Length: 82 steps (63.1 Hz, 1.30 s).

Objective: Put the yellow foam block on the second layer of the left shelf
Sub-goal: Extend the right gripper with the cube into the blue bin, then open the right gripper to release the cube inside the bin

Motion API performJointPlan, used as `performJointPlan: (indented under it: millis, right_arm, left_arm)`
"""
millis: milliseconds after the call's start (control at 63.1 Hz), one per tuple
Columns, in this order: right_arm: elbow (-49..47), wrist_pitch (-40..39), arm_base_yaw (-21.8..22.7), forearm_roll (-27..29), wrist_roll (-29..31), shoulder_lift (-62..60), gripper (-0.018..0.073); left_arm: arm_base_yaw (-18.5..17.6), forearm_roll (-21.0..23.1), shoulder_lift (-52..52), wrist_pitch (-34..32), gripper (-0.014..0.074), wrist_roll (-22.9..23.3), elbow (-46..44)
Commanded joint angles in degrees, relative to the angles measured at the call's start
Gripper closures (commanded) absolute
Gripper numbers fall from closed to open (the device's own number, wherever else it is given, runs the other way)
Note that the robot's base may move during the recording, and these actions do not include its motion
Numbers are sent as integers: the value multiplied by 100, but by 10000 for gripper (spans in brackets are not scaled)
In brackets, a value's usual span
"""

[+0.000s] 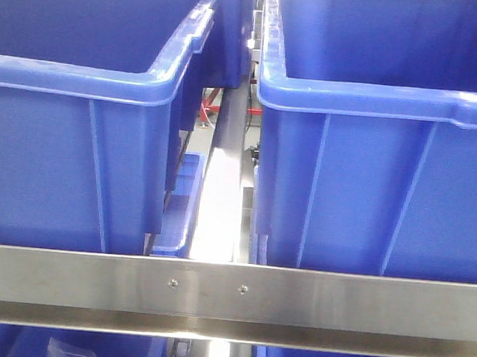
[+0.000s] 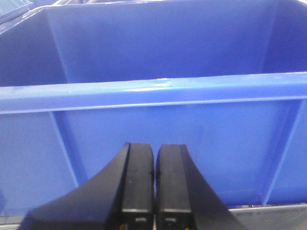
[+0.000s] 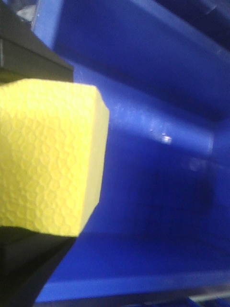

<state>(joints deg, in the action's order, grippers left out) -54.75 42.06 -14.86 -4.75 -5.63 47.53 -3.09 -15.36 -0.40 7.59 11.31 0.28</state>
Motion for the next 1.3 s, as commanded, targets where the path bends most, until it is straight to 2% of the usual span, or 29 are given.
performJointPlan:
  millis: [0,285,539,793,1125,1205,1284]
  right_arm:
    - [-689,-230,-15,-226,42,702,219]
    - [-2115,160,-15,-251,195,3012,219]
    - [-2516,-350,-15,-259,195,4418,219]
    - [-2516,-927,-8,-292,195,5085,219]
    - [-2521,-948,-8,-304,195,5360,216]
    - [-2521,-927,-8,-304,195,5360,164]
    - [-2521,-932,-8,-304,195,5360,39]
  left_arm:
    - [-20,16,-78,-494,460,22,148]
    - [-20,16,-78,-494,460,22,148]
    - [-20,16,-78,-494,460,22,148]
    - [-20,16,-78,-494,460,22,148]
    - [-20,16,-78,-494,460,22,148]
    - [-20,16,-78,-494,460,22,148]
    - [-20,16,-78,-494,460,22,148]
